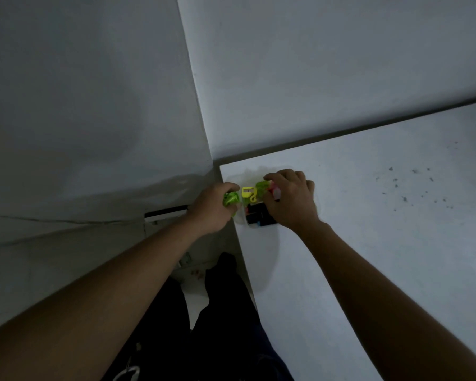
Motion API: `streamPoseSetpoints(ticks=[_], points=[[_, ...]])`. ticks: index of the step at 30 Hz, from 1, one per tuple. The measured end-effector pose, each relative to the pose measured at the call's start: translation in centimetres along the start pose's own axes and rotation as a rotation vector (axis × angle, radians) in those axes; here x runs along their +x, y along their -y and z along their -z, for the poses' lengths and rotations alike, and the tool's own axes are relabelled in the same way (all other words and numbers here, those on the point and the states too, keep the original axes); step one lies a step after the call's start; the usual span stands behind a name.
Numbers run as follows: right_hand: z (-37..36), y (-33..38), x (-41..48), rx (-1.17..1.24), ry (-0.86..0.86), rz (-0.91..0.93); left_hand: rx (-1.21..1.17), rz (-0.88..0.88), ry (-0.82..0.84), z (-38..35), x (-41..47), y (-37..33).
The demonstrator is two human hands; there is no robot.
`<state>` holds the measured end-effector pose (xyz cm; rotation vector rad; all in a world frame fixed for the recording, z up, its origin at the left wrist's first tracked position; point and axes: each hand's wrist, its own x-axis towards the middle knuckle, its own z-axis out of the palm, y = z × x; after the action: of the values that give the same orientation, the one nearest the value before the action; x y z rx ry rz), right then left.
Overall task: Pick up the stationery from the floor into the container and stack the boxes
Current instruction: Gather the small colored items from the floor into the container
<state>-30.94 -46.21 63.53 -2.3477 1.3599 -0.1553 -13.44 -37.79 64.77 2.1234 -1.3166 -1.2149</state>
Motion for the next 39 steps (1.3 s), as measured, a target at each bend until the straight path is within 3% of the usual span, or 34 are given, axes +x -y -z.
streamPoseSetpoints(ticks=[6,11,23,27,33,39], points=[[-0.1,-0.4,0.4,0.013,0.063,-0.009,-0.006,0.003,0.002,0.0,0.0,0.0],[-0.4,0.0,0.3,0.175,0.121,-0.006,-0.008,0.001,0.009,0.1,0.0,-0.1],[0.6,0.1,0.2,0.422,-0.013,-0.122,-0.021,0.017,-0.014,0.5,-0.2,-0.1],[0.7,0.1,0.7,0.404,-0.027,-0.210,-0.017,0.021,-0.023,0.5,-0.3,-0.2],[0.5,0.3,0.6,0.458,0.042,-0.158,-0.102,0.011,-0.143,0.6,-0.5,-0.8],[-0.2,0.6,0.4,0.442,0.061,-0.116,-0.136,0.010,-0.107,0.9,-0.3,-0.9]])
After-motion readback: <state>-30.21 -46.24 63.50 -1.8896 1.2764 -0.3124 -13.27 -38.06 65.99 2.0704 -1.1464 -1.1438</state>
